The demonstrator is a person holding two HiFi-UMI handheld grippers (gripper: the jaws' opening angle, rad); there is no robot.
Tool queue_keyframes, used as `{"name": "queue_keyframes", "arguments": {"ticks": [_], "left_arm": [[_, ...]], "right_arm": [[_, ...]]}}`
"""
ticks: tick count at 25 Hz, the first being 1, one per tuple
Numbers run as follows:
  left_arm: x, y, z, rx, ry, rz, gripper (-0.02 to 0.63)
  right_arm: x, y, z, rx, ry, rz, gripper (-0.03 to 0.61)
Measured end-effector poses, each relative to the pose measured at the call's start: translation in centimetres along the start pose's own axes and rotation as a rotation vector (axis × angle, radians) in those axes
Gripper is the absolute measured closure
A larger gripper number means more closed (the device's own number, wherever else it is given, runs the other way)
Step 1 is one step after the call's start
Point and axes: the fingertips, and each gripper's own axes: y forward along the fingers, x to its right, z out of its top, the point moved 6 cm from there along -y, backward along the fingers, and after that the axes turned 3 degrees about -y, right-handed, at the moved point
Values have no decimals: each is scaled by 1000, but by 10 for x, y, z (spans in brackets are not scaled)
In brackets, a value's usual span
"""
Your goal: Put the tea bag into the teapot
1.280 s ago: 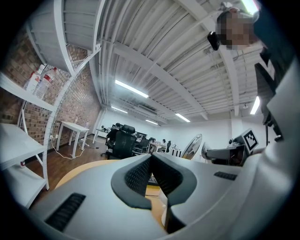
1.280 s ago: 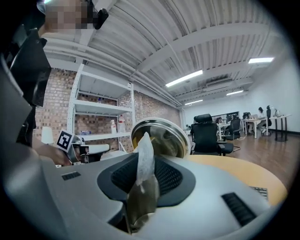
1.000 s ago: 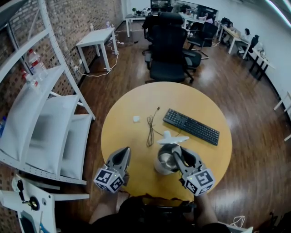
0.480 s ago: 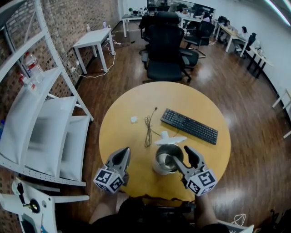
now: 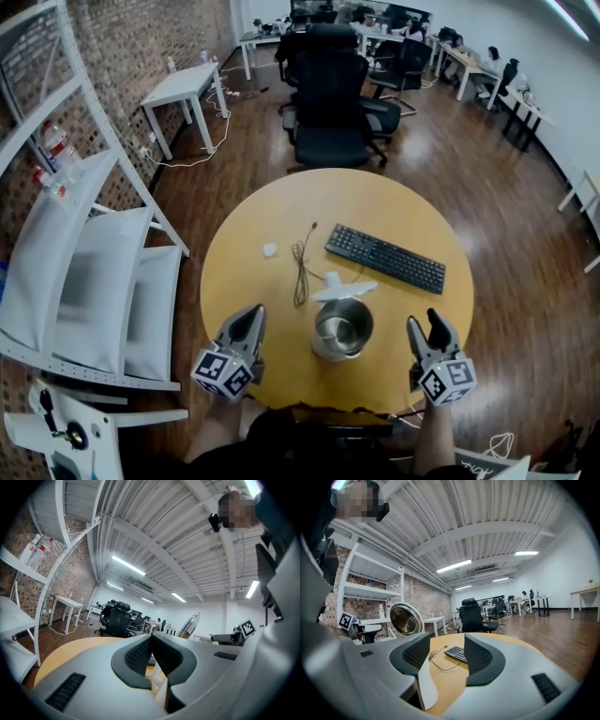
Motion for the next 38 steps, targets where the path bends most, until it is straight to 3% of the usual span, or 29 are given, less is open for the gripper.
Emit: {"name": "queue_keyframes", "arguments": {"ticks": [2, 7, 10, 22, 38], "left_arm": [[-1, 2, -1, -1, 3, -3, 612], [-2, 5, -3, -5, 9, -9, 612], [0, 9, -5, -9, 12, -19, 612], [-7, 8, -35, -112, 46, -31, 612], [-10, 10, -21, -55, 44, -25, 612]], "right_arm": [[15, -13, -3, 12, 17, -49, 375], [24, -24, -10, 11, 13, -114, 534], [21, -21, -15, -5, 0, -142, 572], [14, -15, -52, -51, 30, -179, 575], [9, -21, -40, 45, 7, -205, 577]]}}
